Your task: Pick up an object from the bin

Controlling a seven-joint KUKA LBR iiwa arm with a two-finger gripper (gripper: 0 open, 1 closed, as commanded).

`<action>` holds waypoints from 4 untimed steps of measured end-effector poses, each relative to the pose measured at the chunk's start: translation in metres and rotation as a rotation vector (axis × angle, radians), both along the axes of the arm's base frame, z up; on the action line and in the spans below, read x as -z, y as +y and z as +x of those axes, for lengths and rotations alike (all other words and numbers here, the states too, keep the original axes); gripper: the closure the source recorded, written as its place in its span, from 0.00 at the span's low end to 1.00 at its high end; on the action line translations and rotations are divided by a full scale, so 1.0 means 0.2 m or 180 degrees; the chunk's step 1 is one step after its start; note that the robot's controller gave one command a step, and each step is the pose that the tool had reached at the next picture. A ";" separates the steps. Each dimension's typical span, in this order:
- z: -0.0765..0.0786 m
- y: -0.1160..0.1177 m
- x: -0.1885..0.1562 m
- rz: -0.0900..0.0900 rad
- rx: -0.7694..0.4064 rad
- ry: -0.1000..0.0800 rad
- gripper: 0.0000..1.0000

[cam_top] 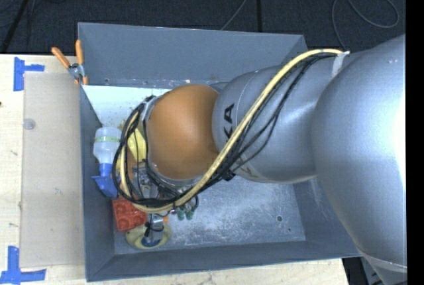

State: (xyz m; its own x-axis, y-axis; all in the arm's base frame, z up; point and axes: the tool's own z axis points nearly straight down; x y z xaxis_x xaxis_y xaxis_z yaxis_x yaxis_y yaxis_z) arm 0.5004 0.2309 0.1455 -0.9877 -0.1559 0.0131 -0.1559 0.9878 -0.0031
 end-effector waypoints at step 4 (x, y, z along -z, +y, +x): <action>0.01 0.04 -0.06 0.0004 -0.0382 -0.0076 1.00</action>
Offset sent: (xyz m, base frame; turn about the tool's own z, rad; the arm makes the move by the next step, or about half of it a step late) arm -0.0186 0.0044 -0.0755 -0.0990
